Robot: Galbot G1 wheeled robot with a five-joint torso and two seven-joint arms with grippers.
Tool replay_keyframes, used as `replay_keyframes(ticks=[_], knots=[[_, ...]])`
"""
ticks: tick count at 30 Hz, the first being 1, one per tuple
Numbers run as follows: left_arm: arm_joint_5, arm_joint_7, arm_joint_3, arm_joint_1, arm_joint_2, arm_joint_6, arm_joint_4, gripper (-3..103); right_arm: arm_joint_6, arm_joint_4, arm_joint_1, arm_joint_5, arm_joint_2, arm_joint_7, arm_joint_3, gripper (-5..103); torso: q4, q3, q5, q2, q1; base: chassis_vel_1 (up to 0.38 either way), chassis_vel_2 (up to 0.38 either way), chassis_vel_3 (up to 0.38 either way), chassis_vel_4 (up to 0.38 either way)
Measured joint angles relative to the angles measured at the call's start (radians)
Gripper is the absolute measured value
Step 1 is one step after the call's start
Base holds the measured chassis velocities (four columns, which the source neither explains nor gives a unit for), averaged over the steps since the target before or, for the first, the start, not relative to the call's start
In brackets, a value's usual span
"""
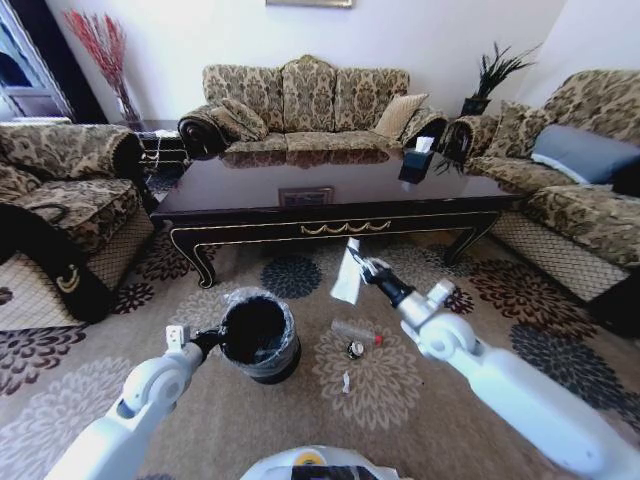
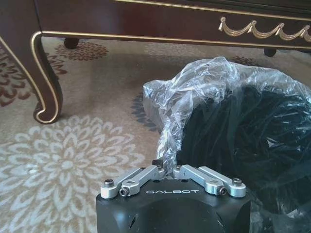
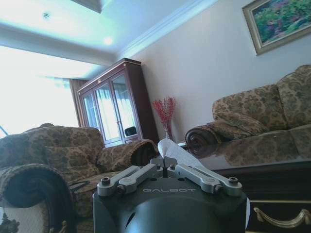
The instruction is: Move to the front of the table and pick up the trash from the floor, then place it into the trash bin.
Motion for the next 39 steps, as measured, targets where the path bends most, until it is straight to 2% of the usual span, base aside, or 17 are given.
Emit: replay_keyframes(ticks=[4, 7, 8, 16, 24, 31, 34, 39], knots=[[-0.004, 0.001, 0.045, -0.061, -0.005, 0.000, 0.032, 3, -0.001, -0.019, 0.154, 0.013, 0.018, 0.010, -0.151, 0, -0.0001, 0.000, 0.0001, 0.000, 0.000, 0.000, 0.000, 0.000, 0.000], [-0.006, 0.001, 0.058, -0.080, -0.007, -0.001, 0.040, 3, -0.002, -0.031, 0.186, 0.013, 0.035, 0.016, -0.192, 0, -0.0003, 0.000, 0.0000, 0.000, 0.000, 0.000, 0.000, 0.000, 0.000], [-0.007, 0.001, 0.071, -0.099, -0.009, -0.001, 0.049, 3, -0.003, -0.048, 0.215, 0.007, 0.062, 0.026, -0.230, 0, -0.0002, 0.000, 0.0003, 0.000, 0.000, 0.000, 0.000, 0.000, 0.000], [-0.018, -0.001, 0.084, -0.133, -0.011, -0.001, 0.064, 3, -0.006, -0.074, 0.237, -0.023, 0.145, 0.055, -0.322, 0, -0.0002, 0.000, 0.0003, 0.000, 0.000, 0.000, 0.000, 0.000, 0.000], [-0.030, -0.002, 0.086, -0.168, -0.014, -0.001, 0.092, 3, -0.006, -0.122, 0.353, -0.031, 0.225, 0.055, -0.463, 0, 0.0000, 0.000, 0.0001, 0.000, 0.000, 0.000, 0.000, 0.000, 0.000], [-0.031, -0.002, 0.082, -0.177, -0.023, -0.001, 0.107, 3, -0.002, -0.148, 0.403, -0.031, 0.265, 0.051, -0.534, 0, 0.0001, 0.000, -0.0001, 0.000, 0.000, 0.000, 0.000, 0.000, 0.000], [-0.034, -0.002, 0.061, -0.172, -0.029, -0.001, 0.110, 3, 0.002, -0.152, 0.401, -0.037, 0.290, 0.050, -0.577, 0, -0.0007, 0.000, 0.0001, 0.000, 0.000, 0.000, 0.000, 0.000, 0.000], [-0.036, -0.002, 0.029, -0.154, -0.025, -0.002, 0.110, 3, 0.002, -0.124, 0.403, -0.043, 0.304, 0.052, -0.624, 0, 0.0005, 0.000, 0.0001, 0.000, 0.000, 0.000, 0.000, 0.000, 0.000]])
